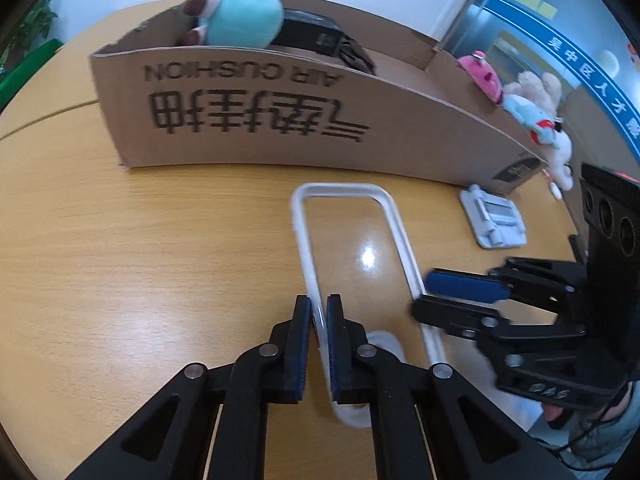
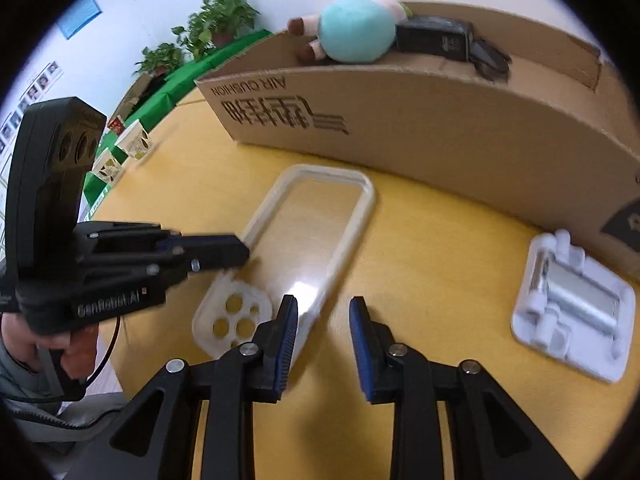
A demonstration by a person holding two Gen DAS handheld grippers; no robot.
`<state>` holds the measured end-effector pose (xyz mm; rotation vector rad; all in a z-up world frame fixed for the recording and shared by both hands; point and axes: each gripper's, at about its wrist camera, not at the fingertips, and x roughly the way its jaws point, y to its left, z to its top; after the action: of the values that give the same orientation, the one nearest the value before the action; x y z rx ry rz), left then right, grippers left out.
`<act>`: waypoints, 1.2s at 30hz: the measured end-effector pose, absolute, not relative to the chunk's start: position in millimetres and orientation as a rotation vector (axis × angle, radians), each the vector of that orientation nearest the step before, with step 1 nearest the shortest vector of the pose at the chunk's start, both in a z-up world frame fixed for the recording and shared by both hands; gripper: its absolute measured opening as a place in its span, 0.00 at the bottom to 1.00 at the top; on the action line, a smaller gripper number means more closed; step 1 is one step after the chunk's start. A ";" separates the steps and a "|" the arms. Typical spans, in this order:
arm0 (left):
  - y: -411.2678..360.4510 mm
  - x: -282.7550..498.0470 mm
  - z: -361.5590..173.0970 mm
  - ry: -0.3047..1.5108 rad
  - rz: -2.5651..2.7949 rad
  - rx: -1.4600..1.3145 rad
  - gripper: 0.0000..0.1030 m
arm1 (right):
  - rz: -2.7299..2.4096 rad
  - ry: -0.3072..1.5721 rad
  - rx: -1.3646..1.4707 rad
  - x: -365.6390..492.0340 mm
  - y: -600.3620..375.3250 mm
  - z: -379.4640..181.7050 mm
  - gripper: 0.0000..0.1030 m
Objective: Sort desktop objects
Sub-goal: 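Lift the phone case with the left gripper and carry it over the box, then lower the phone case into the box and open the left gripper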
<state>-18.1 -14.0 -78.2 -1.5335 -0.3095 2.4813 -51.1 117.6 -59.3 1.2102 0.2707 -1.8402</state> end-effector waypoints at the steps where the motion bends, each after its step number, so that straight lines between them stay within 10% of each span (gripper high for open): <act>1: -10.8 -16.8 -77.1 -0.273 2.504 -1.530 0.04 | -1.846 0.308 1.193 -47.5 114.8 -59.3 0.19; 15: -1.5 -8.4 33.4 -0.209 2.625 -1.173 0.03 | -2.079 0.255 0.880 -34.2 141.9 35.3 0.13; 36: 60.3 -212.2 194.8 -0.017 2.655 -0.748 0.03 | -2.416 0.196 0.532 -209.7 165.0 183.9 0.10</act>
<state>-212.2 60.3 194.8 -0.7476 -0.0172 2.6547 -209.7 165.0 183.9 0.5323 0.1960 -2.4156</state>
